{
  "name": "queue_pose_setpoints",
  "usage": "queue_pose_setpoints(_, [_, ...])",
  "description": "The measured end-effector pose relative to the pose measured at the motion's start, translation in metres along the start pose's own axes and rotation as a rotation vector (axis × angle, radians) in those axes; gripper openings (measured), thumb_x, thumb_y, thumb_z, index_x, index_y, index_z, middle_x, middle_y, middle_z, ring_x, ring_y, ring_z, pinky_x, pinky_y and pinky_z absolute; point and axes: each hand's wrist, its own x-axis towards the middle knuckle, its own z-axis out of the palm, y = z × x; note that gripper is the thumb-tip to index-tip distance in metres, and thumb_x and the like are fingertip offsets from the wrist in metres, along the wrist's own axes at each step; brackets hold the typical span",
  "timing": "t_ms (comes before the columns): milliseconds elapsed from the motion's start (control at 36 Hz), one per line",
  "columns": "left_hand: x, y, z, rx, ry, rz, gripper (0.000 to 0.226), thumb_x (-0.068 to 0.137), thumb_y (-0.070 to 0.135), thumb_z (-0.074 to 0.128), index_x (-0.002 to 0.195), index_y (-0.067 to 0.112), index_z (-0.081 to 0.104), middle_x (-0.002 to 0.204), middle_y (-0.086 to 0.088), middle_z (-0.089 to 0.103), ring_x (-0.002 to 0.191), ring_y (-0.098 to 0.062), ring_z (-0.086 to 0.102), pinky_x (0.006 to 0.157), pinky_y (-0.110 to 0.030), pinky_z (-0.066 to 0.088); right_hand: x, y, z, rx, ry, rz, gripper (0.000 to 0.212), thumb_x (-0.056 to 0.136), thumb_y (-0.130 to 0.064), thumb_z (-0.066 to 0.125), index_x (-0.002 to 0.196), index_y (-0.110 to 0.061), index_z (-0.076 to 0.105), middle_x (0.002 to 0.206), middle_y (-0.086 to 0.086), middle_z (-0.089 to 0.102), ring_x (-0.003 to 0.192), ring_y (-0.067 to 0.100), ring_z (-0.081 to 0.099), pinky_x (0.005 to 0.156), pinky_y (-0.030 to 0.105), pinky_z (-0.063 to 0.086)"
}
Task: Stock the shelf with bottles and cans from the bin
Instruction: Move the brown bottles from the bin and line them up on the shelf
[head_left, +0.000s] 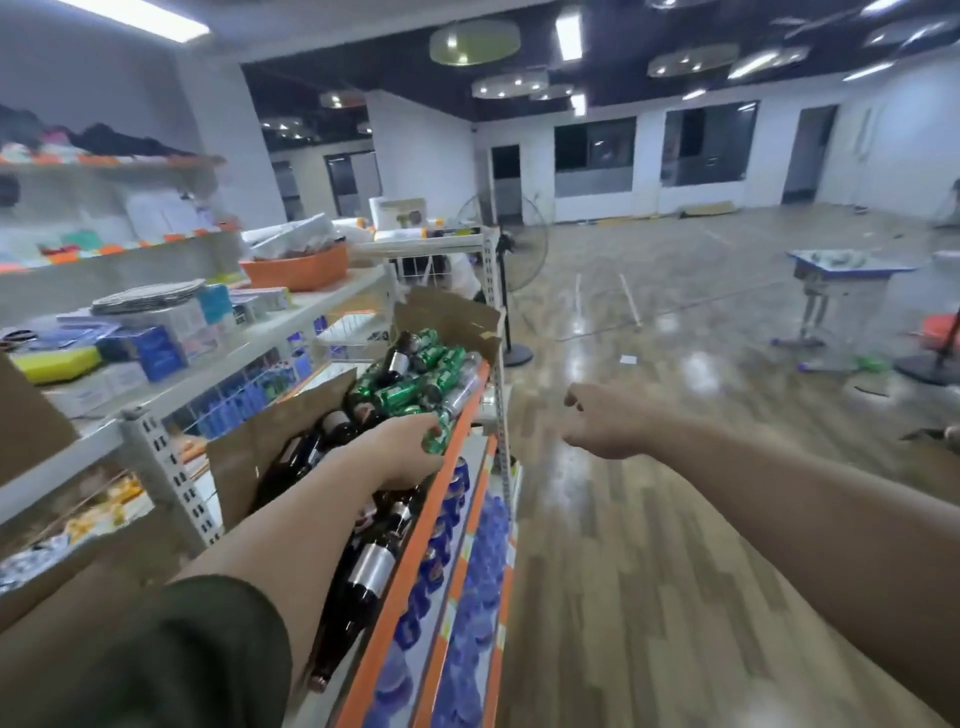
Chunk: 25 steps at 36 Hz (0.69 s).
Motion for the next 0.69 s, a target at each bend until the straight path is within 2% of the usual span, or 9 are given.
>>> queue_pose_setpoints(83, [0.034,0.012,0.003,0.020,-0.010,0.041,0.041,0.095,0.037,0.061,0.133,0.024,0.053,0.107,0.004,0.060,0.096,-0.019,0.060,0.085,-0.035,0.049,0.020,0.016,0.001,0.016,0.002,0.016,0.044,0.091,-0.021,0.058,0.133,-0.014,0.049,0.132,0.008,0.056,0.118,0.027,0.054,0.084,0.028,0.042])
queue_pose_setpoints(194, [0.080,0.014,0.013,-0.017,-0.034,0.058,0.042,0.095,0.036,0.061,0.135,0.025,0.052,0.110,0.003,0.062,0.094,-0.018,0.060,0.082,-0.033,0.048,0.054,0.029,0.008,0.000,-0.028,0.052,0.058,0.093,-0.024,0.057,0.146,-0.010,0.038,0.142,0.010,0.050,0.127,0.027,0.050,0.096,0.032,0.043])
queue_pose_setpoints(333, [0.142,0.008,0.027,-0.072,-0.088,0.072,0.045,0.098,0.032,0.059,0.141,0.023,0.048,0.110,0.004,0.059,0.087,-0.017,0.060,0.073,-0.030,0.047,0.120,0.042,0.024,-0.049,-0.080,0.051,0.055,0.093,-0.029,0.056,0.142,-0.008,0.042,0.144,0.010,0.049,0.128,0.028,0.049,0.101,0.036,0.044])
queue_pose_setpoints(500, [0.246,-0.006,0.027,-0.054,-0.082,0.097,0.048,0.099,0.036,0.058,0.144,0.022,0.046,0.130,-0.004,0.060,0.105,-0.023,0.060,0.091,-0.036,0.051,0.220,0.059,0.032,-0.115,-0.096,0.046,0.048,0.098,-0.027,0.052,0.139,-0.004,0.043,0.143,0.011,0.047,0.127,0.030,0.048,0.099,0.036,0.043])
queue_pose_setpoints(611, [0.321,-0.011,0.008,-0.055,-0.070,0.129,0.054,0.098,0.037,0.059,0.148,0.022,0.043,0.131,-0.006,0.060,0.107,-0.025,0.063,0.093,-0.040,0.055,0.294,0.072,0.018,-0.097,-0.096,0.091,0.042,0.097,-0.025,0.051,0.133,-0.003,0.049,0.137,0.011,0.050,0.121,0.030,0.050,0.095,0.037,0.045])
queue_pose_setpoints(694, [0.373,-0.014,-0.014,-0.015,-0.050,0.144,0.054,0.097,0.036,0.058,0.147,0.021,0.045,0.133,-0.009,0.060,0.116,-0.030,0.061,0.092,-0.037,0.052,0.342,0.079,-0.001,-0.077,-0.066,0.142,0.043,0.096,-0.024,0.052,0.132,-0.002,0.051,0.134,0.012,0.053,0.119,0.030,0.053,0.096,0.037,0.047])
